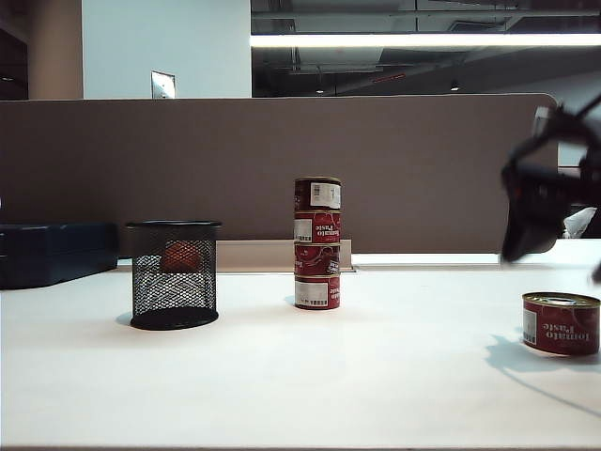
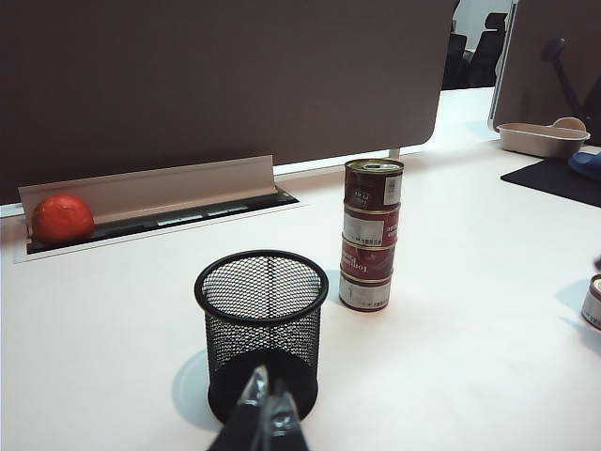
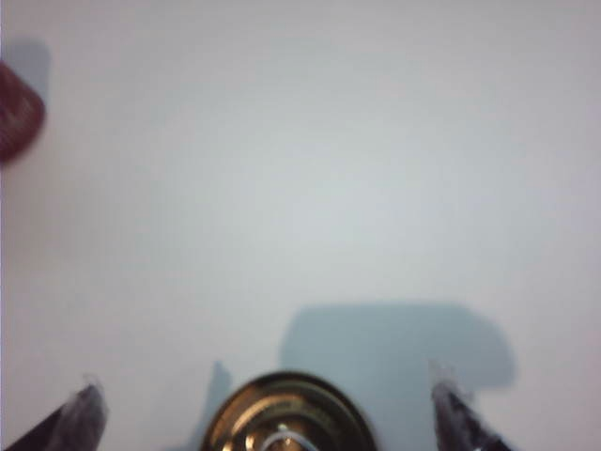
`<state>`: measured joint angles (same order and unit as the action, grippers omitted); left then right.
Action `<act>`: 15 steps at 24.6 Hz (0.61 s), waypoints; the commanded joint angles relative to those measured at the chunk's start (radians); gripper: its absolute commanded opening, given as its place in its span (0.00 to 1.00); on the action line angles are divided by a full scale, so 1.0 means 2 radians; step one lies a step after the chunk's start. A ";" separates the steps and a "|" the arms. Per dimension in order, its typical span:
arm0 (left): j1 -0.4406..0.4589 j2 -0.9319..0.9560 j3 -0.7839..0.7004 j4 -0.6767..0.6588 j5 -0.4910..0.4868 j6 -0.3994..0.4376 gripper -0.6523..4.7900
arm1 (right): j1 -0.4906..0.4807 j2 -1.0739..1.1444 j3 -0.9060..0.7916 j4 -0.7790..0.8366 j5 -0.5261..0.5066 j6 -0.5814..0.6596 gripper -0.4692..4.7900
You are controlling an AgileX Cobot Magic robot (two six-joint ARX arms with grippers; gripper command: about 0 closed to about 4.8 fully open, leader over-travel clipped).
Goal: Take a can of tomato sauce from the stacked ones and place it on the table.
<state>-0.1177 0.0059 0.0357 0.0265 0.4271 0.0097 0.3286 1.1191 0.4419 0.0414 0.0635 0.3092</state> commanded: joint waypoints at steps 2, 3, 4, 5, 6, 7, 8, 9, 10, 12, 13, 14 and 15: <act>0.000 0.000 0.002 0.007 0.002 0.000 0.11 | 0.000 -0.054 0.002 0.006 0.024 -0.015 1.00; 0.000 0.000 0.002 0.007 0.002 0.000 0.11 | -0.001 -0.067 0.002 0.004 0.026 -0.021 0.97; 0.000 0.000 0.002 0.007 0.002 0.000 0.11 | -0.001 -0.083 0.002 0.004 0.027 -0.031 0.93; 0.000 0.000 0.002 0.007 0.002 0.000 0.11 | -0.001 -0.097 0.002 0.002 0.029 -0.039 0.88; 0.000 0.000 0.002 0.006 -0.001 0.000 0.11 | -0.001 -0.110 0.002 0.000 0.034 -0.047 0.83; 0.000 0.000 0.002 0.006 -0.003 0.000 0.11 | -0.001 -0.126 0.002 -0.004 0.040 -0.057 0.75; 0.000 0.000 0.002 0.006 -0.004 0.000 0.11 | -0.002 -0.139 0.002 -0.008 0.045 -0.068 0.67; 0.000 0.000 0.002 0.006 -0.006 0.000 0.11 | -0.002 -0.151 0.002 -0.012 0.049 -0.077 0.57; 0.000 0.000 0.002 0.006 -0.010 0.000 0.11 | -0.003 -0.168 0.002 -0.021 0.052 -0.089 0.45; 0.000 0.000 0.002 0.006 -0.015 0.001 0.11 | -0.008 -0.190 0.002 -0.033 0.051 -0.095 0.32; 0.000 0.000 0.002 0.006 -0.019 0.000 0.11 | -0.013 -0.204 0.002 -0.039 0.051 -0.095 0.29; 0.000 0.000 0.002 0.006 -0.025 0.000 0.11 | -0.017 -0.215 0.002 -0.045 0.052 -0.095 0.28; 0.000 0.000 0.002 0.006 -0.029 0.000 0.11 | -0.022 -0.226 0.002 -0.050 0.052 -0.096 0.27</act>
<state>-0.1177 0.0059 0.0357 0.0257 0.3904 0.0093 0.2962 0.6926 0.4431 -0.0418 0.1616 0.1230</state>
